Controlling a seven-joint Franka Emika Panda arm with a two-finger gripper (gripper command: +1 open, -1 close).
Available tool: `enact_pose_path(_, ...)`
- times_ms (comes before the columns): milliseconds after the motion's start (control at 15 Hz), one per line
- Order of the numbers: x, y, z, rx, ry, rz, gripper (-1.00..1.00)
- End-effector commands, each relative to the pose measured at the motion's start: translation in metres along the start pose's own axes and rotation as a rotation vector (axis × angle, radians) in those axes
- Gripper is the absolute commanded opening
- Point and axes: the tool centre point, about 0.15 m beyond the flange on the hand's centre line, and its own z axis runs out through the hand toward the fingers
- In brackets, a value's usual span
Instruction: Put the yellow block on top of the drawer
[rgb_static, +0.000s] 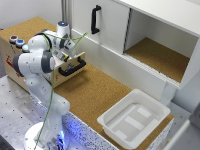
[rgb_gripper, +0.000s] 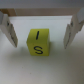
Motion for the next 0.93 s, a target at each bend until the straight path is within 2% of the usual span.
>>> enact_pose_path(0,0.027,-0.027,0.011,-0.204,-0.121,0.009,1.00)
enact_pose_path(267,0.030,-0.019,0.022,-0.208,-0.139,0.036,1.00)
enact_pose_path(333,0.030,-0.014,0.025,-0.204,-0.141,0.054,-1.00)
enact_pose_path(867,0.023,0.002,0.013,-0.141,-0.092,0.137,-1.00)
